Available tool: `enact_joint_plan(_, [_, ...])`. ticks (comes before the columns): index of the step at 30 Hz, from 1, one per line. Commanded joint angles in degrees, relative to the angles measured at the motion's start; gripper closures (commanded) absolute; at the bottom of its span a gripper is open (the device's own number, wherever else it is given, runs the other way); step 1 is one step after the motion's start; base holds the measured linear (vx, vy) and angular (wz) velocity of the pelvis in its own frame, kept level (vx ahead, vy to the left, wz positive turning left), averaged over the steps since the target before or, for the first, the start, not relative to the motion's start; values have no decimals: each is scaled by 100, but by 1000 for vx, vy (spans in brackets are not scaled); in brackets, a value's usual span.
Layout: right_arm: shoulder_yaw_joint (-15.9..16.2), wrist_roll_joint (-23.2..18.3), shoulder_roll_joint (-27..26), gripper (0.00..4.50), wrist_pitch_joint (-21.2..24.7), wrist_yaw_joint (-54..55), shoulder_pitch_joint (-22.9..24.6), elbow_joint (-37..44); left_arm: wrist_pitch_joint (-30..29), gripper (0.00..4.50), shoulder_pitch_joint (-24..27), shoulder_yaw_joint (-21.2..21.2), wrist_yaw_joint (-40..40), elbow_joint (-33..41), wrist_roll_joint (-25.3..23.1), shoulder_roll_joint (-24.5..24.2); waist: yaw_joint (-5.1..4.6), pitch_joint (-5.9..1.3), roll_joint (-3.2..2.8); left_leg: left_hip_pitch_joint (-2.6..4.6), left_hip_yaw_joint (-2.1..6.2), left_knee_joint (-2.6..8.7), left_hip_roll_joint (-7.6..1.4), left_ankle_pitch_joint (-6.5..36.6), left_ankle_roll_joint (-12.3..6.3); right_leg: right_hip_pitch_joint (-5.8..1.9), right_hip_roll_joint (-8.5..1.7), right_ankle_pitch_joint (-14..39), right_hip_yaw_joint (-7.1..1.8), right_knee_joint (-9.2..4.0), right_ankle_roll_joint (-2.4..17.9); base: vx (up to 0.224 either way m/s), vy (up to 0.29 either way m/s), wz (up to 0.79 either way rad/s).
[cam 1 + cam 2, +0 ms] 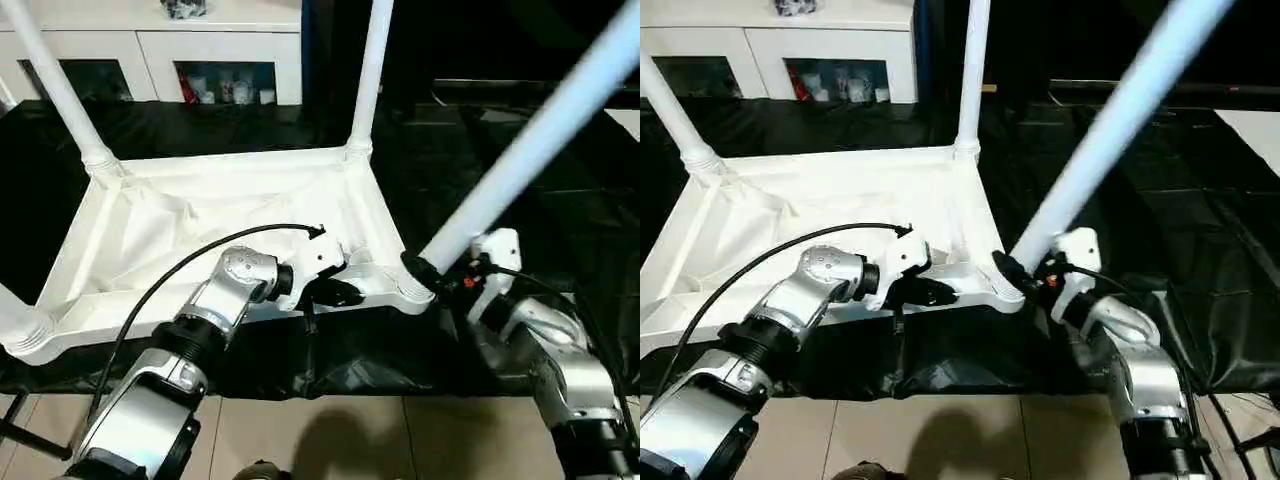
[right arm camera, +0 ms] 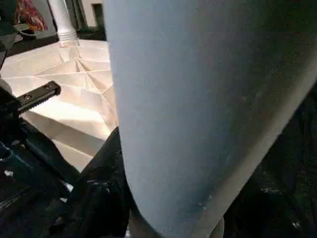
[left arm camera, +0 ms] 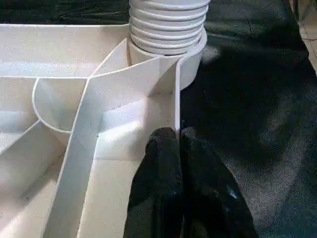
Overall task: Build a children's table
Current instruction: Insert table leg to table base
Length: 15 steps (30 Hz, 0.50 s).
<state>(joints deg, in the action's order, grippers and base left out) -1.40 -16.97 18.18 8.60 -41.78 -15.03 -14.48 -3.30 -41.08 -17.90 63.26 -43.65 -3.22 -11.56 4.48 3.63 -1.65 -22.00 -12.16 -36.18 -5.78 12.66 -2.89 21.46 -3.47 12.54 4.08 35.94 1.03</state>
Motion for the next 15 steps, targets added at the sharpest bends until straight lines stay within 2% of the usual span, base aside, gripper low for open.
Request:
enact_joint_plan(1, [351, 256, 40, 260, 285, -183, 60, -359, 81, 450, -174, -30, -15, -13, -66, -30, -41, -288, -1, 185, 545, 659, -959, 1989, 520, -95, -915, 1260, -516, -535, 1495, 0, 0, 0])
enact_joint_plan(3, [517, 270, 156, 260, 291, -539, -35, -484, 112, 450, -207, -34, 45, -43, -62, -53, -71, -287, 3, 177, 540, 661, -958, 2006, 523, -104, -922, 1159, -516, -527, 1543, 0, 0, 0])
enact_joint_plan(4, [584, 253, 208, 260, 294, -727, -46, -521, 143, 450, -224, -37, 119, -60, -49, -69, -90, -282, 17, 157, 539, 650, -948, 1975, 486, -123, -933, 1128, -523, -531, 1569, 0, 0, 0])
enact_joint_plan(6, [644, 246, 257, 260, 282, -893, -50, -551, 174, 450, -238, -41, 201, -76, -33, -88, -86, -292, 8, 151, 528, 627, -941, 1843, 384, -139, -948, 1058, -531, -541, 1593, 0, 0, 0])
enact_joint_plan(8, [731, 240, 332, 260, 247, -1163, -68, -621, 275, 450, -261, -57, 357, -113, -18, -139, -75, -321, 8, 144, 513, 619, -939, 1578, 265, -165, -935, 736, -512, -515, 1636, 0, 0, 0])
enact_joint_plan(9, [835, 224, 416, 260, 212, -1510, -97, -687, 368, 450, -276, -71, 575, -139, 17, -216, -64, -335, -27, 139, 508, 624, -944, 1395, 177, -180, -915, 416, -496, -478, 1682, 0, 0, 0])
enact_joint_plan(10, [866, 230, 441, 260, 196, -1604, -107, -705, 392, 450, -283, -76, 634, -149, 24, -239, -71, -348, -5, 131, 490, 621, -944, 1246, 77, -200, -896, 80, -475, -445, 1749, 0, 0, 0])
enact_joint_plan(11, [916, 232, 477, 260, 173, -1741, -115, -714, 471, 450, -288, -87, 755, -160, 40, -280, -47, -348, -37, 128, 484, 614, -939, 1122, -29, -201, -887, -138, -456, -426, 1794, 0, 0, 0])
enact_joint_plan(13, [977, 227, 529, 260, 161, -1906, -114, -697, 536, 450, -306, -90, 877, -188, 61, -319, -29, -359, -27, 124, 469, 613, -956, 1080, -123, -212, -887, -265, -438, -404, 1833, 0, 0, 0])
enact_joint_plan(15, [1147, 203, 687, 260, 166, -2318, -59, -600, 615, 450, -336, -102, 1317, -205, 149, -446, 27, -360, -50, 149, 461, 622, -982, 1167, -133, -200, -873, -188, -420, -398, 1850, 0, 0, 0])
